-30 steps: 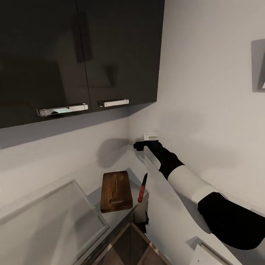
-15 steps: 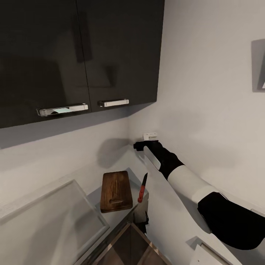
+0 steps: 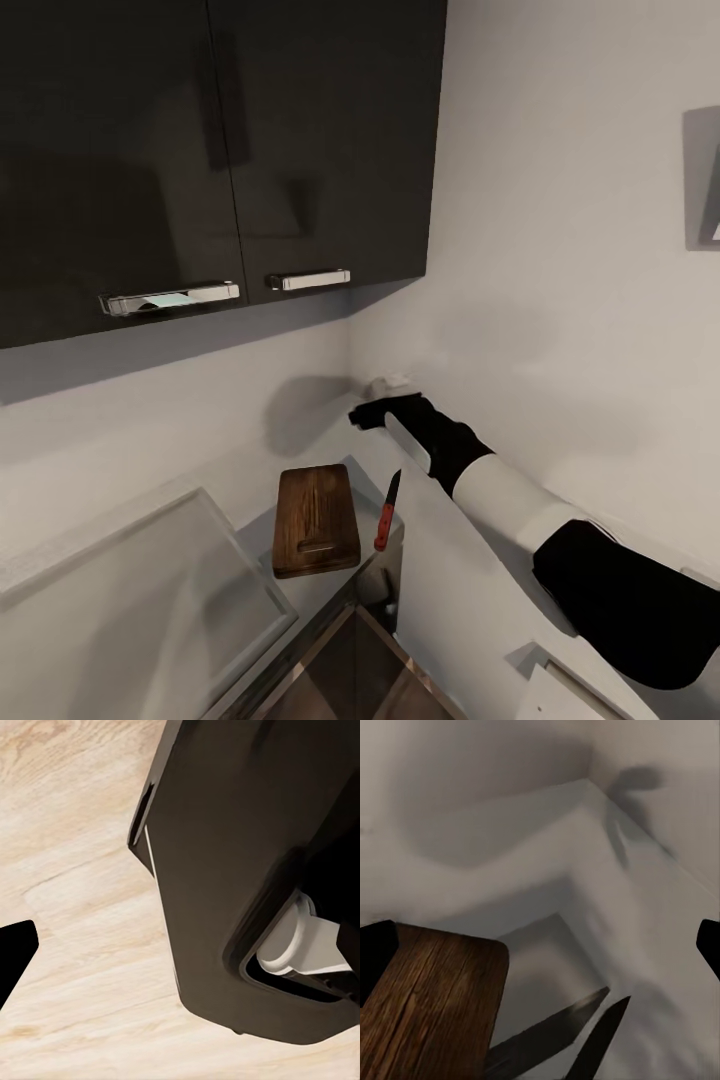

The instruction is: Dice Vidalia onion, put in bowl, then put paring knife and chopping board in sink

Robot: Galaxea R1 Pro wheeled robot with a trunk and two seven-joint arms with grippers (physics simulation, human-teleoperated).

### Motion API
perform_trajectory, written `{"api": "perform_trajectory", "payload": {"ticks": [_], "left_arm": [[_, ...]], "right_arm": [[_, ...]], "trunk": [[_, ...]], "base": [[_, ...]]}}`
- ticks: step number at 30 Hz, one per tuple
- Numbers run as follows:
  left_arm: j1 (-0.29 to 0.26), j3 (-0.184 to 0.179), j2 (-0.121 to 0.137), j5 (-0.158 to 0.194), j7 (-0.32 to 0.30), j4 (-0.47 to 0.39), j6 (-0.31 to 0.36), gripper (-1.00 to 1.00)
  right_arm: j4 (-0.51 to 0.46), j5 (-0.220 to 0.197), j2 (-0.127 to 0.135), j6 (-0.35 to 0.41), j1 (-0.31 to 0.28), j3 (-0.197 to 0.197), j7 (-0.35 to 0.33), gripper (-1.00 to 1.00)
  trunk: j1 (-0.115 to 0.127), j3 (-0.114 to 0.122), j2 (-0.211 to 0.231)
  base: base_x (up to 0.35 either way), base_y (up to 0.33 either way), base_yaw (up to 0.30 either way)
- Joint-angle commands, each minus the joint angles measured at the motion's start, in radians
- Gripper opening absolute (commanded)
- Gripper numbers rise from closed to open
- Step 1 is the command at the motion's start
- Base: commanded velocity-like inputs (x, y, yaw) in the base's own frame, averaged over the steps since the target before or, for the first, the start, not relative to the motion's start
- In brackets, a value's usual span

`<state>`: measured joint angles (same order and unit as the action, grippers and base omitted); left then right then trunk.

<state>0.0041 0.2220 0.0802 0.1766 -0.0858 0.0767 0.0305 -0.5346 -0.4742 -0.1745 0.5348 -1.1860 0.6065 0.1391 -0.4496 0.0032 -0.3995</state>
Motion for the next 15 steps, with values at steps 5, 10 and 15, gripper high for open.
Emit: {"api": "perform_trajectory", "payload": {"ticks": [5,10,15], "left_arm": [[0.0,0.002,-0.001,0.011,-0.005,0.0,0.003,1.0],[0.001,0.002,-0.002,0.011,-0.005,-0.001,0.002,1.0],[0.001,0.002,-0.002,0.01,-0.005,-0.001,-0.024,1.0]], "right_arm": [[0.001,-0.01,0.0,0.003,0.006,0.011,-0.086,1.0],[0.001,-0.011,0.0,0.004,0.009,0.012,-0.141,1.0],[0.003,-0.011,0.0,0.002,0.013,0.012,-0.188,1.0]], "trunk": [[0.0,0.0,-0.001],[0.0,0.0,-0.001],[0.0,0.0,-0.001]], "base": [[0.0,0.0,0.0],[0.0,0.0,0.0],[0.0,0.0,0.0]]}}
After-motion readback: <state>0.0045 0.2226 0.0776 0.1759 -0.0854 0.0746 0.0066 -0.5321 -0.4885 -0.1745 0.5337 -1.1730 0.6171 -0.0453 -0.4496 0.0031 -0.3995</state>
